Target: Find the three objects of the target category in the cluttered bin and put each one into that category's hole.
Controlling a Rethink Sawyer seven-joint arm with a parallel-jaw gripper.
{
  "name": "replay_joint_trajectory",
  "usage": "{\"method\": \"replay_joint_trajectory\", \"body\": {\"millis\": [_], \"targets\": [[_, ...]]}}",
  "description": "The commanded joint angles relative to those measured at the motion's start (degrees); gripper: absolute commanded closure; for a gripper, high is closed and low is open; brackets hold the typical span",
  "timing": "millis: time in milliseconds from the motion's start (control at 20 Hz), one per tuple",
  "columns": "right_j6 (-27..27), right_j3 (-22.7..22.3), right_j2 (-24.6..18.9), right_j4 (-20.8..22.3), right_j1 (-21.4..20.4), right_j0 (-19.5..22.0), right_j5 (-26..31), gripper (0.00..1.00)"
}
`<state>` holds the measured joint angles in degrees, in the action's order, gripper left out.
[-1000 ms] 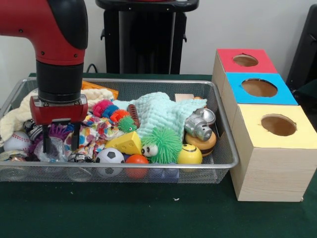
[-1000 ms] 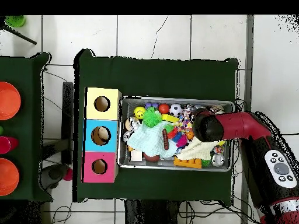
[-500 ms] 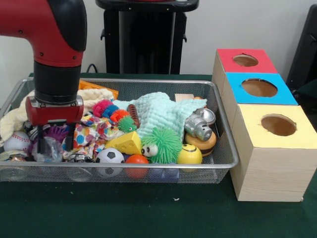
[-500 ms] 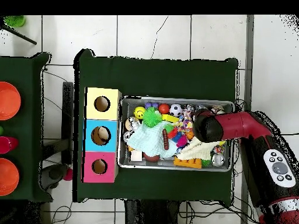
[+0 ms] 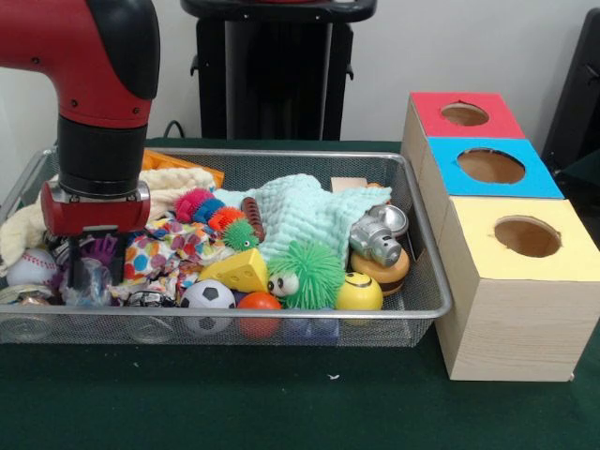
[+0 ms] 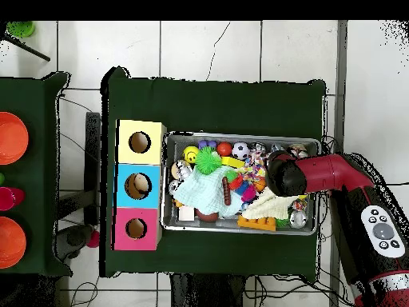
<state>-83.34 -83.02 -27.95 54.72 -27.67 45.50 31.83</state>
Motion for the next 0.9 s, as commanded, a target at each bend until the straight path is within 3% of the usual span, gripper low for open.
{"method": "replay_joint_trajectory", "body": {"millis": [50,900], "targets": [[12.13,0.2,1.2,3.27,2.45,0.19,3.61,1.0],[12.29,0.52,0.49,1.82,2.34,0.15,5.06,1.0]]}}
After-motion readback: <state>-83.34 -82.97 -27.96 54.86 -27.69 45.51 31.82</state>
